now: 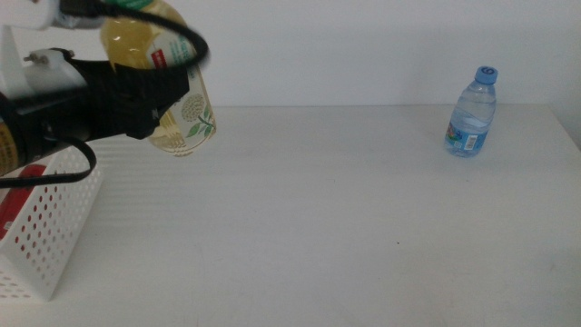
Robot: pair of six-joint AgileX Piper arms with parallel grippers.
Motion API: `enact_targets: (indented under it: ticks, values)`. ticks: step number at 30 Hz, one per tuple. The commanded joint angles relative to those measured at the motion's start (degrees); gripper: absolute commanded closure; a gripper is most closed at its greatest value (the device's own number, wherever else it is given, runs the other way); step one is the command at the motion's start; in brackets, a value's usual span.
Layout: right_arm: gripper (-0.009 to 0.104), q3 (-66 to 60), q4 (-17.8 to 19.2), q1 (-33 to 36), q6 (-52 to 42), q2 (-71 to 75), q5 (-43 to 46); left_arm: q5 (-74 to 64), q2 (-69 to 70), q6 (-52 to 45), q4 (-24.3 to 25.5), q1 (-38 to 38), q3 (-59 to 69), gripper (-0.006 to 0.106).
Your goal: Use arms to grab the bottles and put them into the dustbin to the left of the table.
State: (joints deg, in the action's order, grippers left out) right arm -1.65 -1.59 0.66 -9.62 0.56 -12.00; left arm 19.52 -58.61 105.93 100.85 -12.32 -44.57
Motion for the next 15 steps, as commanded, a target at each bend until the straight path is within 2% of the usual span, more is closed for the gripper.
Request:
enact_targets:
  ticks: [1, 3, 10, 15]
  values:
    - [0.028, 0.45, 0.37, -0.37, -0.69, 1.57, 4.41, -0.34, 1.41, -8.51, -10.93, -0.14, -2.7, 0.105]
    - [0.028, 0.45, 0.37, -0.37, -0.69, 1.57, 4.41, -0.66, 1.19, -16.07, -18.05, -0.14, -2.65, 0.105]
    - [0.028, 0.45, 0.37, -0.37, -0.69, 1.57, 4.41, -4.21, 0.06, -29.02, -31.95, -0.14, -2.6, 0.105]
    - [0.028, 0.45, 0.37, -0.37, -0.69, 1.57, 4.41, -5.69, -0.9, -40.57, -44.44, -0.2, -2.6, 0.105]
